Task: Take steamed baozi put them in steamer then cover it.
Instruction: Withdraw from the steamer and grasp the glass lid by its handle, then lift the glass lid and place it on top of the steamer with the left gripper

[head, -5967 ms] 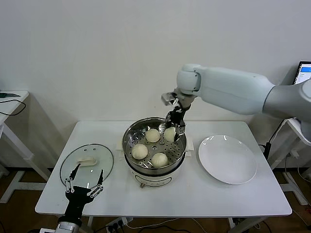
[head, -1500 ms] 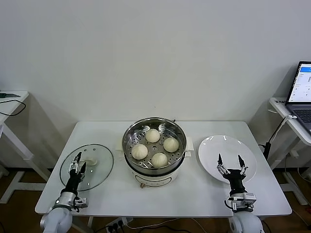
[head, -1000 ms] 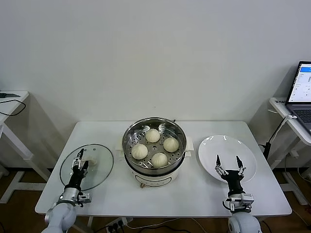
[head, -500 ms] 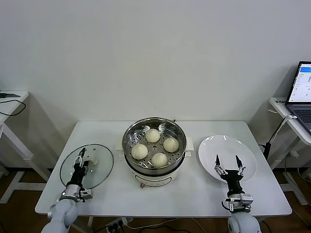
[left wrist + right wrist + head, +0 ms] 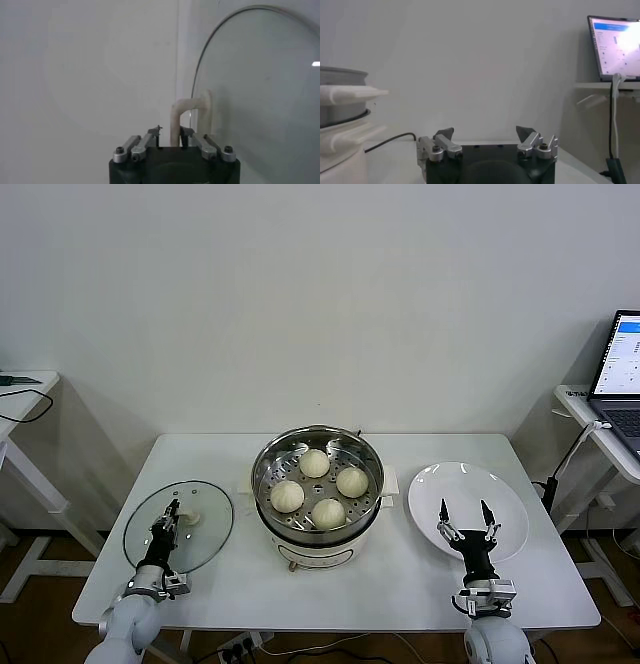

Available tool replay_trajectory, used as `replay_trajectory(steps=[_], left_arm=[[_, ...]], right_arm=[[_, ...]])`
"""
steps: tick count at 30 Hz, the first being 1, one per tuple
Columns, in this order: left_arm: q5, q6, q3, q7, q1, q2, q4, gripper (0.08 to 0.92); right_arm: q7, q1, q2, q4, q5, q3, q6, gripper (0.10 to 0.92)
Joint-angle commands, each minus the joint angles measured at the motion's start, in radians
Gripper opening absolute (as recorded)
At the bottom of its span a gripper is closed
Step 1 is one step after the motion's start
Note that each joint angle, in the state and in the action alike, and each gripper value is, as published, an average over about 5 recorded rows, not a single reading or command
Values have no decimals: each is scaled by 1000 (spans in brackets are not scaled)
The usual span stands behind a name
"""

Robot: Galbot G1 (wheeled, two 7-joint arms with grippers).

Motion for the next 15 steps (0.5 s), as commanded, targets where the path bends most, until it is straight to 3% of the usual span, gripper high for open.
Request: replay_trajectory(steps=[1,15], left_arm=[[-80,-15,-24,17,6,15,-42,211],[-135,37,-169,56,91,117,-564,194]], right_arm=[[0,3,4,0,0,-4,5,823],[1,8,14,5,0,-1,11,823]])
